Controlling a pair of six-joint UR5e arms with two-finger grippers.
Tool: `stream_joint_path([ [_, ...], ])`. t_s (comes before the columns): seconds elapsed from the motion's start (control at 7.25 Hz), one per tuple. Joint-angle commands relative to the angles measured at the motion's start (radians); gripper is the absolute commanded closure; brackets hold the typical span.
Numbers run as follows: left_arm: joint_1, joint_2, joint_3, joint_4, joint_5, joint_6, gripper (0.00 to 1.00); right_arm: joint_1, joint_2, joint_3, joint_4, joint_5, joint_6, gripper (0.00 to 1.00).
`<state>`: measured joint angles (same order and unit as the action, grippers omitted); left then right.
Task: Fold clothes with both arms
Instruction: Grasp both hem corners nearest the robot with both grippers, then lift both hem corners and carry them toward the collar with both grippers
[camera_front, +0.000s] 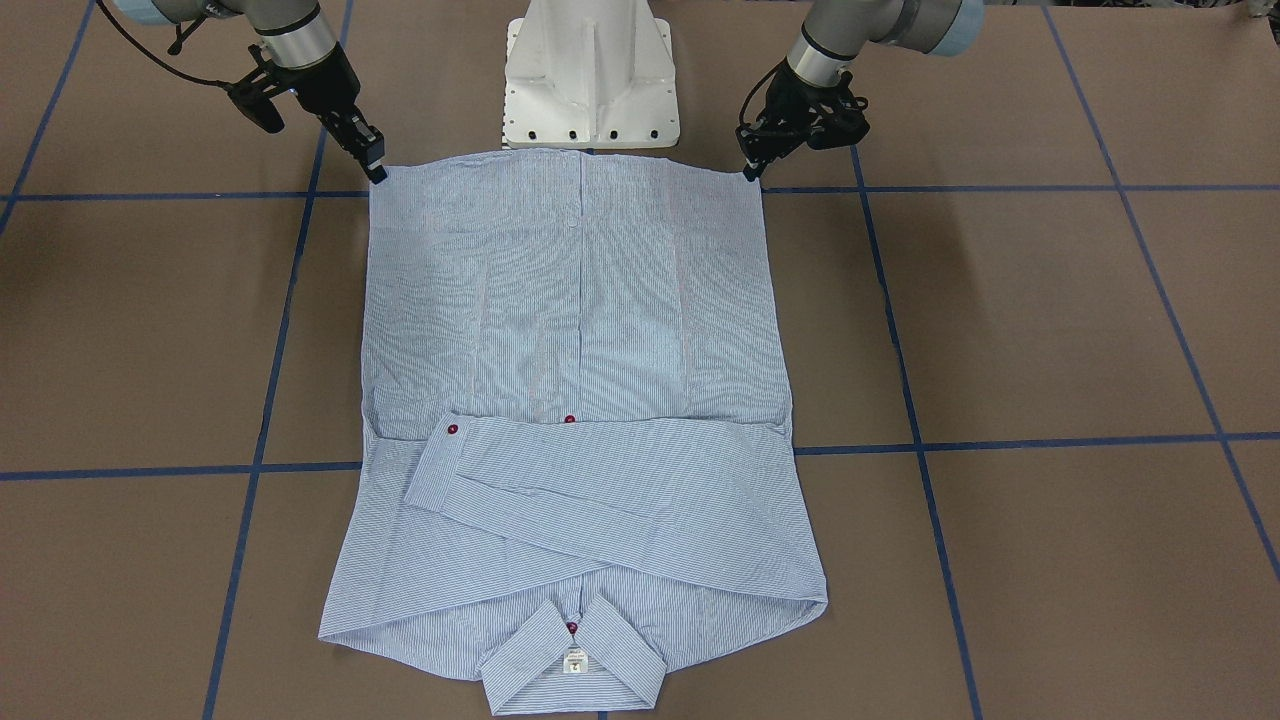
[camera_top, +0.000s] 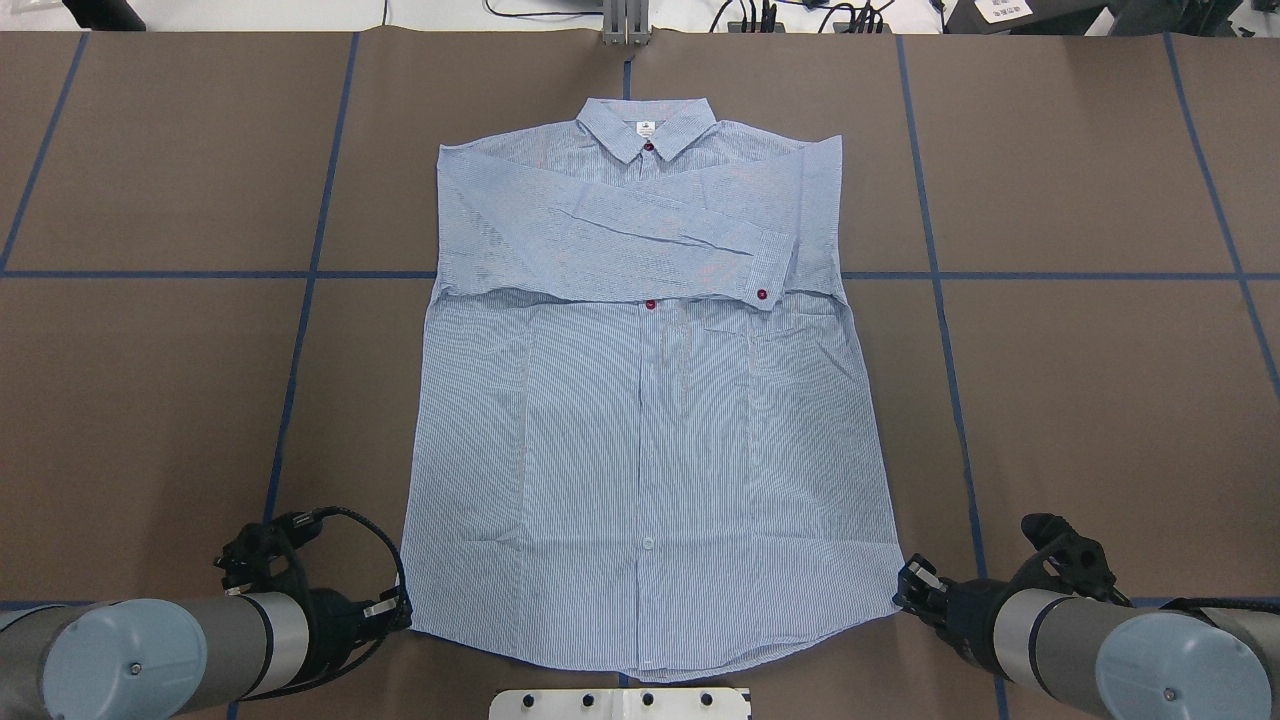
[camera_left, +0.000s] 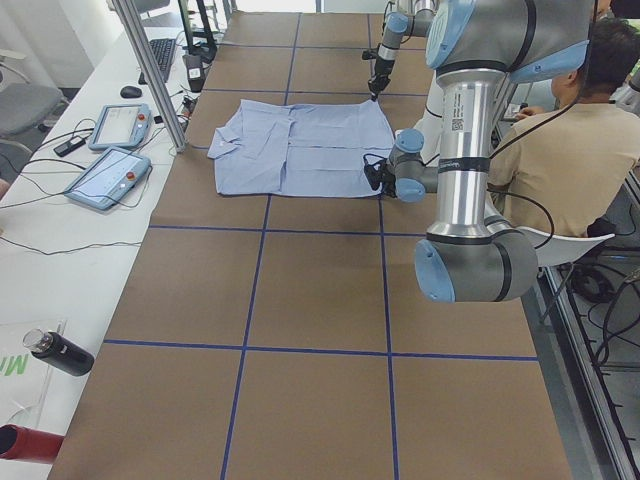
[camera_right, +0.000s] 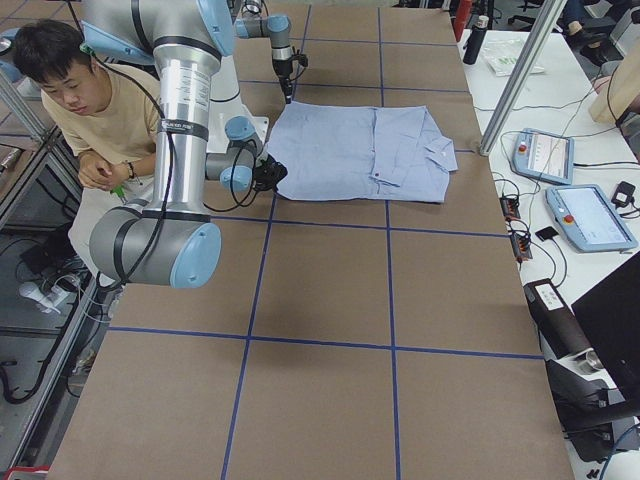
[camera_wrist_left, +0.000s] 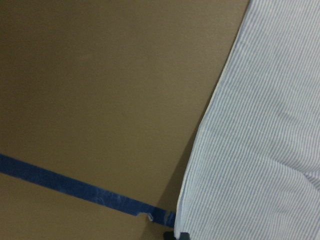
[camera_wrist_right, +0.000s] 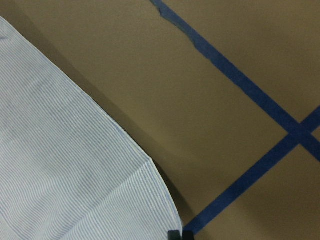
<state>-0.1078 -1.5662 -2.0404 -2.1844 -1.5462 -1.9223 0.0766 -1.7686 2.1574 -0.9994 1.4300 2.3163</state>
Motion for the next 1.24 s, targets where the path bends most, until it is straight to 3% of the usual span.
stream_joint_path([
  [0.0, 0.002, 0.021, -0.039, 0.0, -0.003, -0.007, 1.0, 0.006, 0.0, 0.01, 0.001, 0.004, 0.0, 1.0],
  [0.55, 0.007, 0.139, -0.269, 0.0, -0.012, -0.101, 1.0, 0.045, -0.061, 0.096, 0.002, 0.05, 0.0, 1.0],
  [0.69, -0.004, 0.146, -0.315, 0.0, -0.056, -0.107, 1.0, 0.087, -0.058, 0.101, 0.002, 0.078, -0.002, 1.0],
  [0.83, -0.018, 0.146, -0.334, 0.0, -0.136, -0.107, 1.0, 0.186, -0.054, 0.101, 0.004, 0.178, -0.011, 1.0],
  [1.1, -0.1, 0.127, -0.319, -0.002, -0.14, -0.083, 1.0, 0.281, 0.03, 0.092, -0.01, 0.256, -0.015, 1.0],
])
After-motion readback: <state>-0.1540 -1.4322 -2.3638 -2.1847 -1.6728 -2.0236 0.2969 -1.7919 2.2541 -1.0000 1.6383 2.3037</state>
